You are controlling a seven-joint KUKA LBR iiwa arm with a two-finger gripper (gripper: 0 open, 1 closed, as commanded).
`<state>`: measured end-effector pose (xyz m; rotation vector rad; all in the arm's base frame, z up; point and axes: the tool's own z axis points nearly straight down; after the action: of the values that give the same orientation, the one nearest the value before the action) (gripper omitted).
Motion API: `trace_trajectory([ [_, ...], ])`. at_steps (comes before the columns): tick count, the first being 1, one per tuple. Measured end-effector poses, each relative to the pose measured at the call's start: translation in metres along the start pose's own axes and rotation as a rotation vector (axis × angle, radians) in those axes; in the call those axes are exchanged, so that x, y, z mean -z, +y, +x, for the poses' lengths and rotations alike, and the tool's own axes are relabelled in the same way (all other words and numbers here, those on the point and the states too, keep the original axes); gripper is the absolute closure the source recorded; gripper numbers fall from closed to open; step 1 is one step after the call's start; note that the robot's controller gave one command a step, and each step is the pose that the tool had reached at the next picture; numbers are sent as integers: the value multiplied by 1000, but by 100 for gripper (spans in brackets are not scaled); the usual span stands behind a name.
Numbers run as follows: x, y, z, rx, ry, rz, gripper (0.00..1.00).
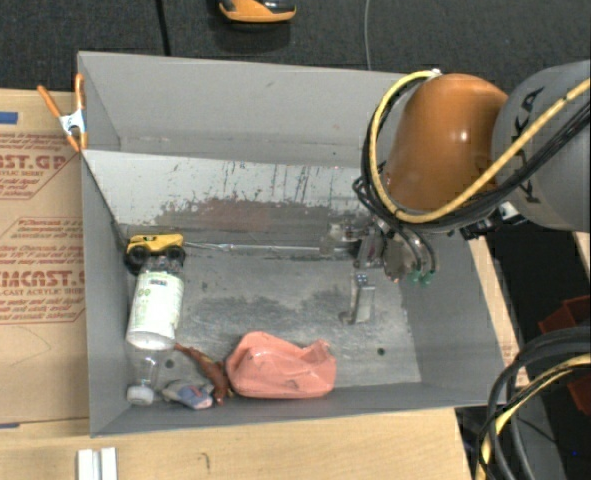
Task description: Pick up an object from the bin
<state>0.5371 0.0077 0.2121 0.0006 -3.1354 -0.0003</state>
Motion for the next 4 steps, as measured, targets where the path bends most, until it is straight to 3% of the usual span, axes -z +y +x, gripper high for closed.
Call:
trace_trajectory([
  [1,2,0,0,0,-2,0,0],
  [2,-1,11,9,186,-9,2,0],
  [3,-38,22,20,352,-18,1,0],
  [4,-97,37,53,304,-6,0,0],
])
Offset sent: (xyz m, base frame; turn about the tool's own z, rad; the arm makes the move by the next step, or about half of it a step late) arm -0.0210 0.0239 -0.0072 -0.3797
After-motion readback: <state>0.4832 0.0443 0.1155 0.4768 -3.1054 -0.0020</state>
